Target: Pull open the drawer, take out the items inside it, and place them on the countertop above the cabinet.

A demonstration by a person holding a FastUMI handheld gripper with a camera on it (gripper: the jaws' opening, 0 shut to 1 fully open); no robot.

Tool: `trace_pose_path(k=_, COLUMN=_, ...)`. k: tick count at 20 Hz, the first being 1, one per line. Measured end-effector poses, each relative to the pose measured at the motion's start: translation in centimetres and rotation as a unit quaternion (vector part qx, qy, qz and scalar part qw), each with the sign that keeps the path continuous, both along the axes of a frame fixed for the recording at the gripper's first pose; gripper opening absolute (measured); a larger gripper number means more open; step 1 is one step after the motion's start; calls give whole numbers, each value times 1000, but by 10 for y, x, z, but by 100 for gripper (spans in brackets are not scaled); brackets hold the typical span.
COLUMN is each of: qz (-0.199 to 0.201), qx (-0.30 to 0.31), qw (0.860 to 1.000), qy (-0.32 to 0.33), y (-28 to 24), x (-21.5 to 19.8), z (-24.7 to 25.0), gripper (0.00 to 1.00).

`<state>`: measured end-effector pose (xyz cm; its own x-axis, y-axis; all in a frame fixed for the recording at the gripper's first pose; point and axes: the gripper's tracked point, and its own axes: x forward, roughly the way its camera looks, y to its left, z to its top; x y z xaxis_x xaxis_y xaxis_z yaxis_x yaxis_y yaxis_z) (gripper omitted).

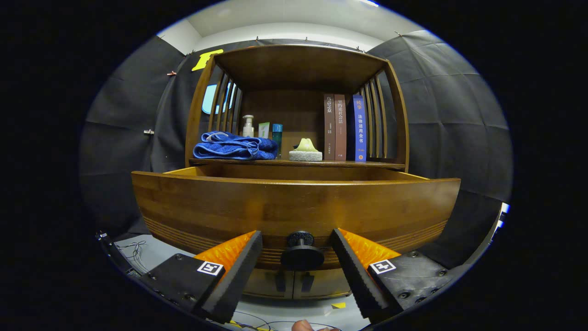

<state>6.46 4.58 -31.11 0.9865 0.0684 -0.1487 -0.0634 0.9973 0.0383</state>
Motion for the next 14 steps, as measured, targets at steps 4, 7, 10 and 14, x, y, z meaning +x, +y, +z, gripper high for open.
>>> trace_pose_path(k=4, qz=-2, qx=-1, qw=1000, qy=-7, y=1, x=29, z=6, gripper=100)
trace_pose_path(k=7, qz=-4, qx=5, qw=1000, qy=-5, y=3, x=48, z=6, gripper=100)
trace_pose_path(k=10, qz=-4, qx=3, qw=1000, qy=-7, y=6, x=65, z=5, gripper=100)
trace_pose_path(k=14, qz=-4, qx=1, qw=1000, qy=-8, y=7, x=87, z=3, gripper=100)
